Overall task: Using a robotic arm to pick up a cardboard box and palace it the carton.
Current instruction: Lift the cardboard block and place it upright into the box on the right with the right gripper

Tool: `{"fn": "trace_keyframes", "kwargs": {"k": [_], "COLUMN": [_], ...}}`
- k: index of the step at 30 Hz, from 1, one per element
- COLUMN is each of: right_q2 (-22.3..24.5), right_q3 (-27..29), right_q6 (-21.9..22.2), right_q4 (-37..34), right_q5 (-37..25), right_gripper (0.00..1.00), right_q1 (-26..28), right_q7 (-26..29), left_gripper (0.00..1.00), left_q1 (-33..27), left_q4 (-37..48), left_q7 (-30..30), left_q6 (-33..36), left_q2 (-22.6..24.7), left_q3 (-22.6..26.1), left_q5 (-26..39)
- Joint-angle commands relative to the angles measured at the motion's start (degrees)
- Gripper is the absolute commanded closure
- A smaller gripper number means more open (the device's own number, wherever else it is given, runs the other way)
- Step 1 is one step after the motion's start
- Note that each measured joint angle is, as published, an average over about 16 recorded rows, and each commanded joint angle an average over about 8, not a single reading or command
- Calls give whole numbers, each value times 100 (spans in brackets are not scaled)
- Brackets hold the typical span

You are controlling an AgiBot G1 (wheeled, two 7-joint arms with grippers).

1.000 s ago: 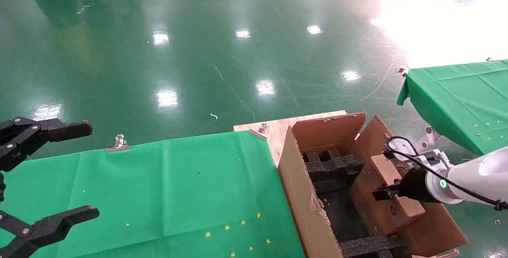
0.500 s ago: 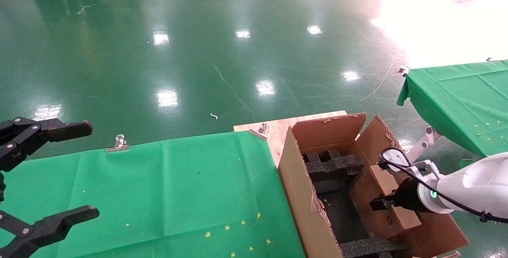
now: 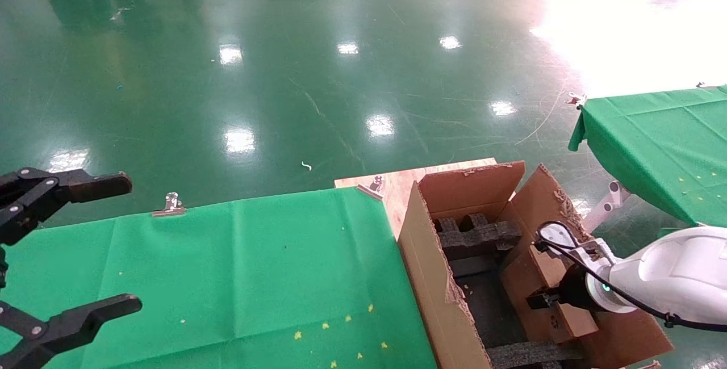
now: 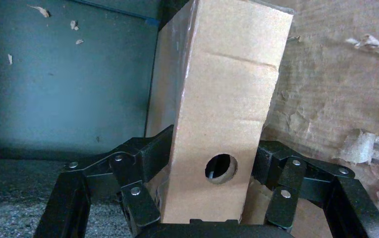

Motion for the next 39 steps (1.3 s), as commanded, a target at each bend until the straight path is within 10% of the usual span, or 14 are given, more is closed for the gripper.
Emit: {"fn": "trace_keyframes", "kwargs": {"k": [1,6,39], "right_q2": [-38,-64,18], "right_q3": [3,5,112], "right_q6": [11,43,44], "right_q4": [-36,-43,11], "right_q5": [-48,-75,-38], "right_gripper": [49,0,0], "right_q1": [-18,-34,259], "right_q7": [29,23,-119], "left_gripper": [0,0,0], "left_q1": [0,1,1], "left_q4": [0,1,2], "left_q7": [0,0,1], "left_q6": [0,-1,-1], "left_q2": [0,-1,-1], "left_q3": [0,0,0], "left_q5": [0,0,0]}}
